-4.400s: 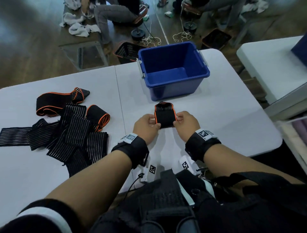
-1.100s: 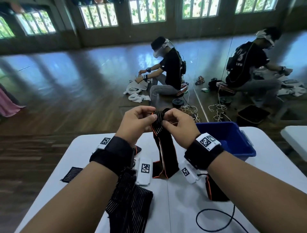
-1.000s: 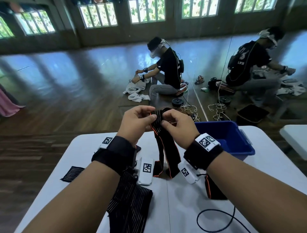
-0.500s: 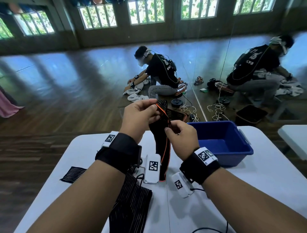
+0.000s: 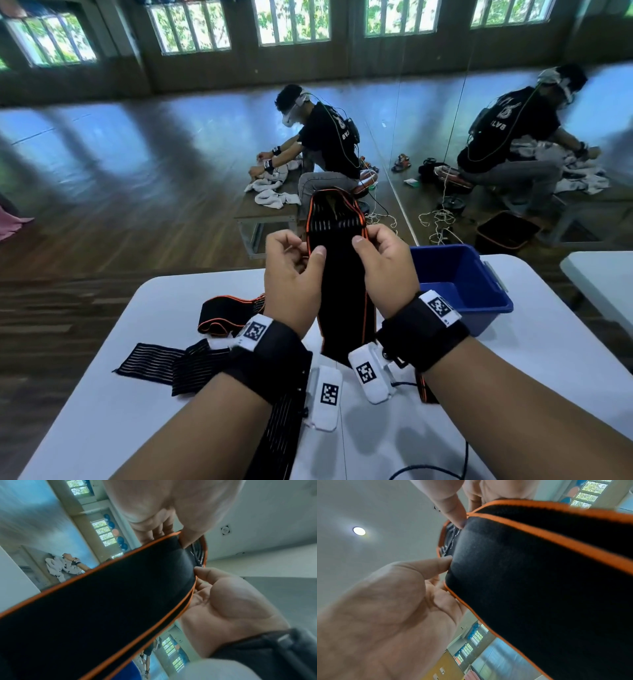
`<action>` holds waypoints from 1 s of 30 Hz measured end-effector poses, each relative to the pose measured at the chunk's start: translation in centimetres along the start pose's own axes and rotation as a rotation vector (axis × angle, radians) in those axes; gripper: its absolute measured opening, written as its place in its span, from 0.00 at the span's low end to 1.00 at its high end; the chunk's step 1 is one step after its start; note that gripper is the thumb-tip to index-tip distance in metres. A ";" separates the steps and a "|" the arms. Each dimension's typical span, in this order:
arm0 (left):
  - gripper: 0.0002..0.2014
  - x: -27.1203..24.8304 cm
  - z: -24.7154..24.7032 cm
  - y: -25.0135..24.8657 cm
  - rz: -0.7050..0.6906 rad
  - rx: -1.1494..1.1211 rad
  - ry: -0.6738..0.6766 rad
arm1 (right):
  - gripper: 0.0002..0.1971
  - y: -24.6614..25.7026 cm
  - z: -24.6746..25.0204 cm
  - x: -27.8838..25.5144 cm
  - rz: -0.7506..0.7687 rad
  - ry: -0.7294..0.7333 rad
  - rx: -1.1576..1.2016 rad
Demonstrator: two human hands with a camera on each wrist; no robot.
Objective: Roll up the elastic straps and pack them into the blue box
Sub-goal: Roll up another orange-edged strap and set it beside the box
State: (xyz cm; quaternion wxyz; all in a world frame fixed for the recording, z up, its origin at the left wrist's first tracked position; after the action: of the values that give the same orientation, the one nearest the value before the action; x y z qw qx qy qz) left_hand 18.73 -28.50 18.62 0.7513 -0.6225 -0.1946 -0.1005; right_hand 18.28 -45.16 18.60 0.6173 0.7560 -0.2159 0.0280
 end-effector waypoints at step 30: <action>0.25 3.0 -3.5 8.4 0.316 -0.114 0.197 | 0.20 -11.3 2.8 -9.5 -0.375 0.366 -0.412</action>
State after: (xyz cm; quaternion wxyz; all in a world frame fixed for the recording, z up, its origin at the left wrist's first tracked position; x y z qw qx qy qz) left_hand 25.36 -29.90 11.84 0.7369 -0.6739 -0.0142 -0.0526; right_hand 13.16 -43.39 4.65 0.7802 0.6242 0.0406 0.0050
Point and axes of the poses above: each hand's wrist, its own x-axis towards the middle knuckle, its own z-axis out of the back of the hand, y = z × x, the point moved 7 cm from there along x, towards the middle knuckle, and after that the axes turned 13 degrees about x, right-handed, at the moved point
